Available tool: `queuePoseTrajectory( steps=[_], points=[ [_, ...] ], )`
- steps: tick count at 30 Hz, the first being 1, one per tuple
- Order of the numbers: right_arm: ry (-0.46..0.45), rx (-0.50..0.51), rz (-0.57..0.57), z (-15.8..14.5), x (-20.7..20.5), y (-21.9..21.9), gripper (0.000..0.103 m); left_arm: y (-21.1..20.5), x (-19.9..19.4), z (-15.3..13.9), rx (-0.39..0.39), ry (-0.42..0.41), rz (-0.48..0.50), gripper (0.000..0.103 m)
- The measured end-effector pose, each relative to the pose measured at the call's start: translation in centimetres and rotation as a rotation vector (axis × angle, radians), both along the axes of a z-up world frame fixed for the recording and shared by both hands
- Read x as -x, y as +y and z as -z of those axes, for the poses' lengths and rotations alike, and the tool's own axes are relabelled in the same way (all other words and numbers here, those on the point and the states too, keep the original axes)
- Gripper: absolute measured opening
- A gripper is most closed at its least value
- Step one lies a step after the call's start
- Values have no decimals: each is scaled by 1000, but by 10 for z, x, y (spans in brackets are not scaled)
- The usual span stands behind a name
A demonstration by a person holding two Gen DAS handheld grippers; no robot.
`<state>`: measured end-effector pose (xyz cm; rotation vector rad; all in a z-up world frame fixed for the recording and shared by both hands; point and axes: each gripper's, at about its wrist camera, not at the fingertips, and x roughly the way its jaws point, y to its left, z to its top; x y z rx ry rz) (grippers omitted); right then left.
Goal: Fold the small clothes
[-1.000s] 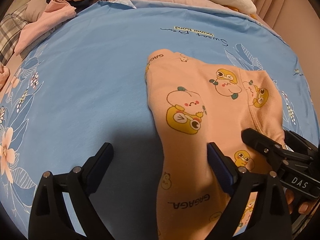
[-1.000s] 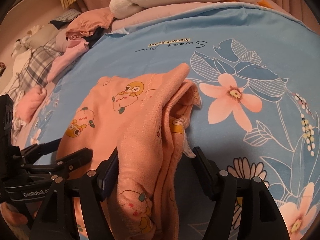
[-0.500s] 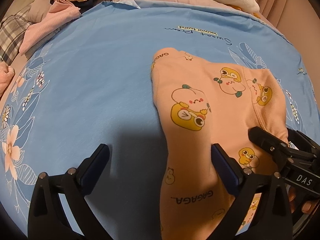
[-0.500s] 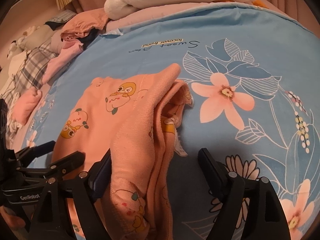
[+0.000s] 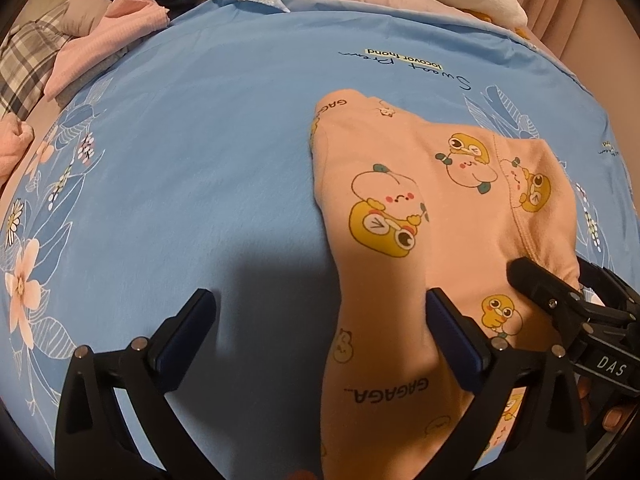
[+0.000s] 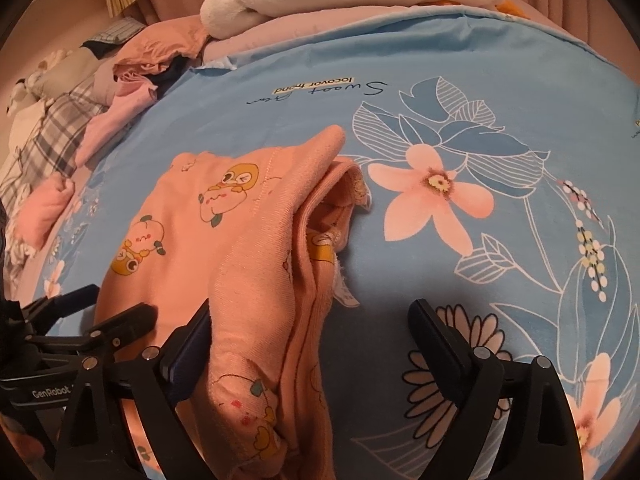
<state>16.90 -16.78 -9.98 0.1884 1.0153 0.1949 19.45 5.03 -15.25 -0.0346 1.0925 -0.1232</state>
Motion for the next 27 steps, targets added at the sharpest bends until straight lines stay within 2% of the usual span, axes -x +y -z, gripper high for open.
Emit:
queuePoseTrajectory(
  steps=[6,27],
  points=[
    [-2,-6,4,-1,2,-6,93,2,3,-1,19,1,-18,103],
    [-23,25,22,-12,15,-10,93,8,18,-8,-8,-17,-31,103]
  ],
)
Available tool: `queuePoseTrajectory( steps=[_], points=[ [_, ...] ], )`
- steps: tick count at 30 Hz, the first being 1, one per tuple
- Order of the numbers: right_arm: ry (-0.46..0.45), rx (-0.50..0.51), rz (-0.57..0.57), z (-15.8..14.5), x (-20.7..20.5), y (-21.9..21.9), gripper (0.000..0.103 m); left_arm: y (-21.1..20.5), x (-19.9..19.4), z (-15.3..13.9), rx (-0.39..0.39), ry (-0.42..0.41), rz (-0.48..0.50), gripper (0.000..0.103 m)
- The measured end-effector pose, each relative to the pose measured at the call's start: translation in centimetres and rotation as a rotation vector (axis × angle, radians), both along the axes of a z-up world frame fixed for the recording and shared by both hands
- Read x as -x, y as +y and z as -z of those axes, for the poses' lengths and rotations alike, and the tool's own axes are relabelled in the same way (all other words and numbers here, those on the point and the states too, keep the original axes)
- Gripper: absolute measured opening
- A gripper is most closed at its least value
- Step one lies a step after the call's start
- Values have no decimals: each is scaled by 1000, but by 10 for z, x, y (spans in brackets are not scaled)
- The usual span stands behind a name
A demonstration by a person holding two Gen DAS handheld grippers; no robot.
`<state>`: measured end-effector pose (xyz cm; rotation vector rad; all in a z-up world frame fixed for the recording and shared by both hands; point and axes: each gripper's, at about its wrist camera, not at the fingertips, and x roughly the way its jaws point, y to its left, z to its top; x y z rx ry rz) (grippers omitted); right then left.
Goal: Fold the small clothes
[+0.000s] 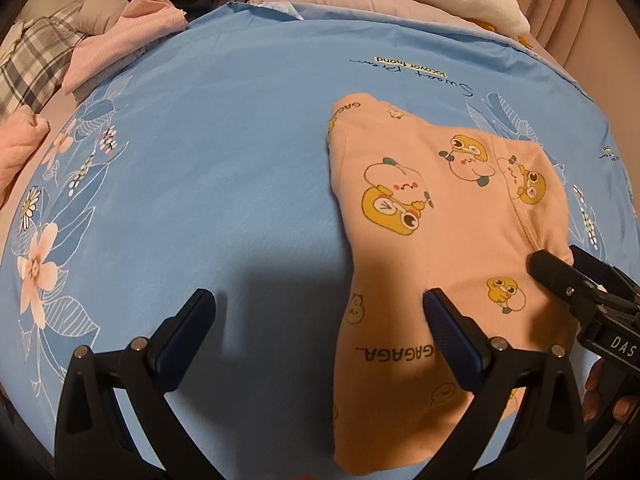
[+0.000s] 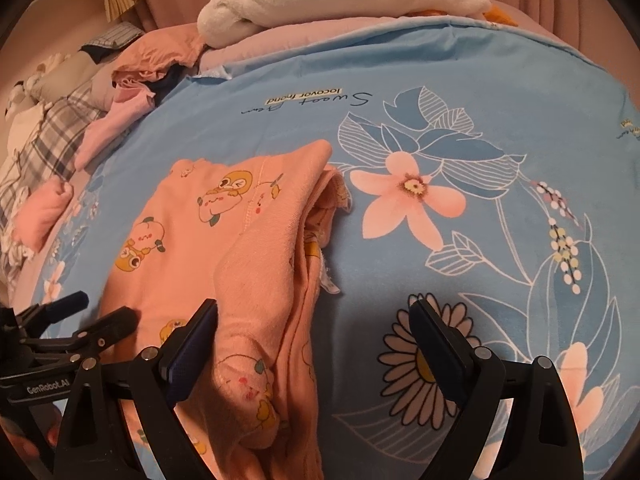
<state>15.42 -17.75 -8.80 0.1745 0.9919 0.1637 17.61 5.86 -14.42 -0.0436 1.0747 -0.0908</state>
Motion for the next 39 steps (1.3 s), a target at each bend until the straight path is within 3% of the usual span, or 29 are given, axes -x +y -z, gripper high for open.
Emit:
queuePoseTrajectory(
  steps=[32,39],
  points=[
    [-1,34,13,-12,29,-7,93,6,38,-14,-42,3,-51,103],
    [-54,43,-26,-26,54,-8,93,6,57,-30,-44,-25,-53,103]
  ],
)
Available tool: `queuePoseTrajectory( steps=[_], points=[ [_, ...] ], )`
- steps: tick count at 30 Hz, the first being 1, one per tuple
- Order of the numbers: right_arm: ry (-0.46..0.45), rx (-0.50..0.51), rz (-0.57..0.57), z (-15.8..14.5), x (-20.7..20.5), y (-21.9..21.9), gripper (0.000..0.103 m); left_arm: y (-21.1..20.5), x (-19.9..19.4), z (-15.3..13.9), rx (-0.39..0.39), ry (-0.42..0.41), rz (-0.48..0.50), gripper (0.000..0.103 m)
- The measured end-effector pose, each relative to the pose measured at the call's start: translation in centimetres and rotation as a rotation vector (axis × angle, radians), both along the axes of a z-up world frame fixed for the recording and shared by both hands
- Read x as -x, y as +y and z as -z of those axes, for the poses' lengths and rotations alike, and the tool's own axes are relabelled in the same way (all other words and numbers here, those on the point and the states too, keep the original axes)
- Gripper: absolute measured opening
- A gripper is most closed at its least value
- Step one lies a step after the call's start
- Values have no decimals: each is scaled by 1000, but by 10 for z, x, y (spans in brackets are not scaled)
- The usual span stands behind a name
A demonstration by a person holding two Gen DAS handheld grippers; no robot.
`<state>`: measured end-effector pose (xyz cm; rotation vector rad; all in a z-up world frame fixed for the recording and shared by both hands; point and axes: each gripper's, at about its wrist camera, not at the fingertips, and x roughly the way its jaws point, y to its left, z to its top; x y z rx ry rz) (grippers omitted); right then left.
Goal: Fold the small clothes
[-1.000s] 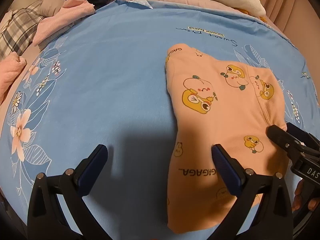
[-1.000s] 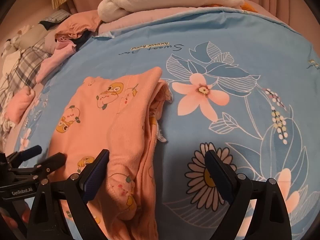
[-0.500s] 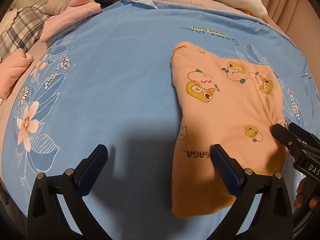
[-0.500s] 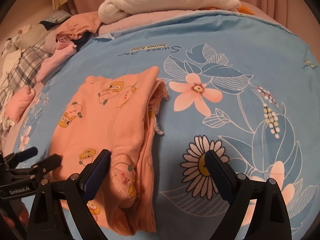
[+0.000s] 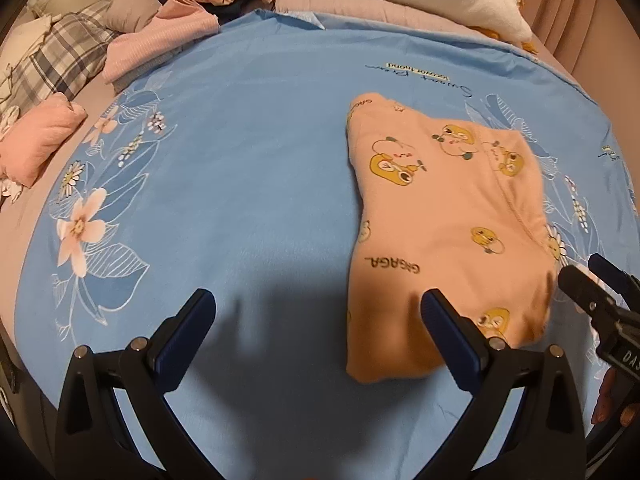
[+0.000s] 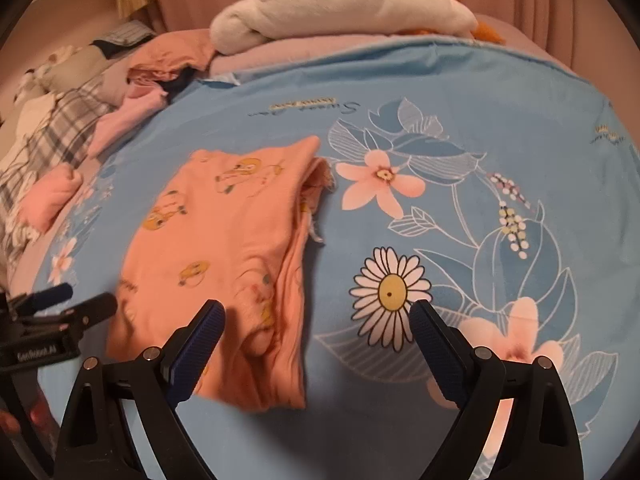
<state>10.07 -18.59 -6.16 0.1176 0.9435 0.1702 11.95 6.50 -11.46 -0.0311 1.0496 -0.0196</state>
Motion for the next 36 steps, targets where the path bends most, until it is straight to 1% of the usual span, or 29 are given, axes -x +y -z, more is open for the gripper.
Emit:
queuePoseTrajectory(
  steps=[8,17,28,36],
  points=[
    [-84,-17,-88,-29,29,10,93,-7,28,-28,-10,-60,17,103],
    [-174,-6,-136,-60,60,19,93,-10,62,-55,-24,-117,31,103],
    [-233,-9,-161,-80,91,25,93,-22,96,-79,-23,-162,64,103],
    [-249,-3,-168,-85,103,26,93,-24,109,-88,-23,-180,68,103]
  ],
)
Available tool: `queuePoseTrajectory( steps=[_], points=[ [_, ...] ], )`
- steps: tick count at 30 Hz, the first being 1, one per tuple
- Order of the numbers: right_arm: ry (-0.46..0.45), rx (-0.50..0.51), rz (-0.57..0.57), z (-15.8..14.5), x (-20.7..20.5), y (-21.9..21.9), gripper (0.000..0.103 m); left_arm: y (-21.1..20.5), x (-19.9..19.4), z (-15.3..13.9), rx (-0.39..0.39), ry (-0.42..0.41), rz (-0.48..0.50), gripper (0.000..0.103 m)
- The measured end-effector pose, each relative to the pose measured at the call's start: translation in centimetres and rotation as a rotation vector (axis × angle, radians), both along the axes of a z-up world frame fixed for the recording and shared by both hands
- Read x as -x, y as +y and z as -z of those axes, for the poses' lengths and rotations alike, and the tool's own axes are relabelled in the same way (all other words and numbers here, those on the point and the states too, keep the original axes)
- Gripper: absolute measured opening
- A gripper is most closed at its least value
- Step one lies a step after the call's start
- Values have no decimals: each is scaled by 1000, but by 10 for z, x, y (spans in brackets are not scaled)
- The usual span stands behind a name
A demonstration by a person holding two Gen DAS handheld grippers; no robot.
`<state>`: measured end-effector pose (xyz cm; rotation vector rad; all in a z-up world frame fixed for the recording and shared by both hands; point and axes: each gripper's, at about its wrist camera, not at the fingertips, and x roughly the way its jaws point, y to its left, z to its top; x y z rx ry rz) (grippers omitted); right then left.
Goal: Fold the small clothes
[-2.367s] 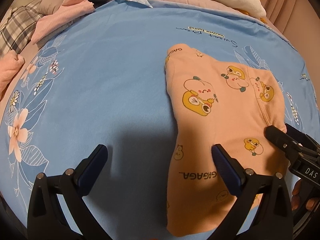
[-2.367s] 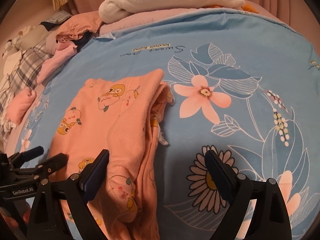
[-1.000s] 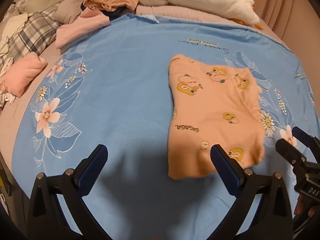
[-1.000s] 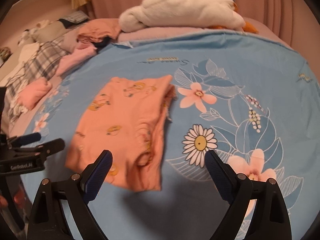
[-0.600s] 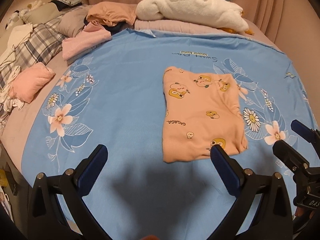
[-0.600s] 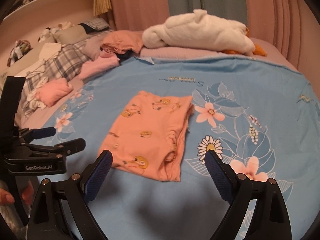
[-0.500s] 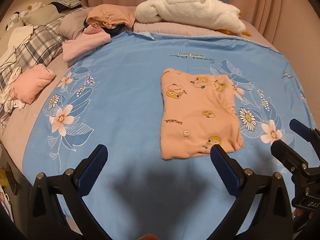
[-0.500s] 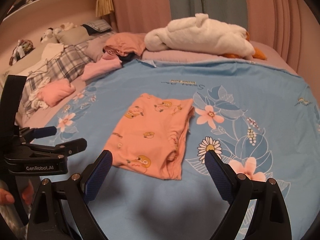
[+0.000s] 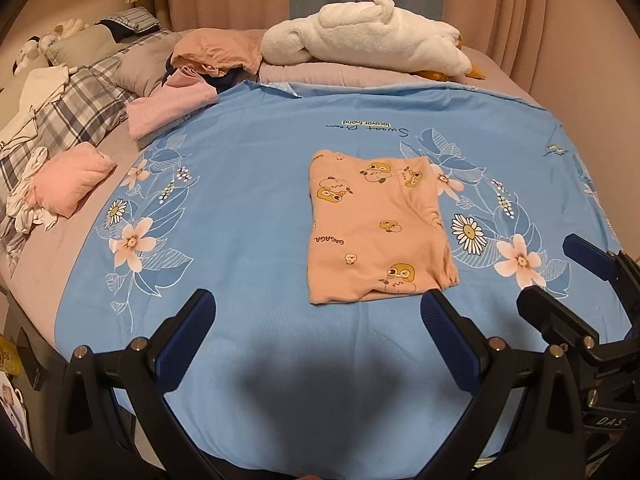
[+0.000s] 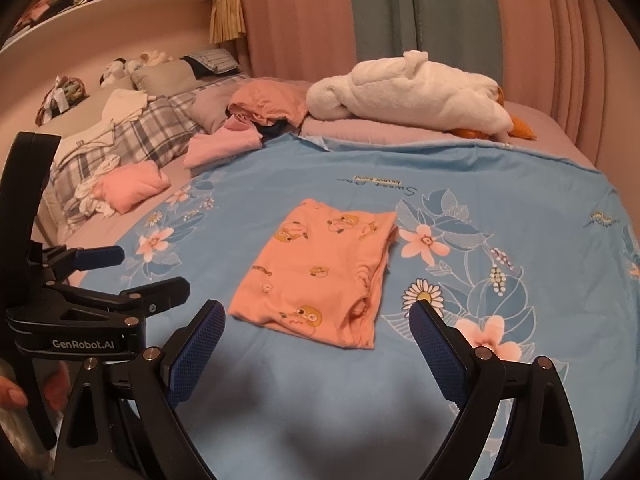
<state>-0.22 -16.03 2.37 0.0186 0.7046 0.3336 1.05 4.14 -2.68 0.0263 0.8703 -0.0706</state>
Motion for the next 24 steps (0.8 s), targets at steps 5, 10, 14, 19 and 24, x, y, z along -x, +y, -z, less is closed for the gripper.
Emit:
queuePoseTrajectory(
  steps=[5,10,14,19,24],
  points=[
    [-2,-7,10,-1,3,-2,93,-2,4,-1,-3,-3,1,103],
    [3,-21,13,0,4,-2,93,-3,6,-3,-6,-7,8,103],
    [9,-26,17,1,4,-2,93,-3,7,-3,-7,-7,9,103],
    [11,-28,20,1,5,-2,93,-3,7,-2,-6,-4,4,103],
    [14,-30,20,2,5,-3,93,-2,6,-2,-8,0,5,103]
  ],
)
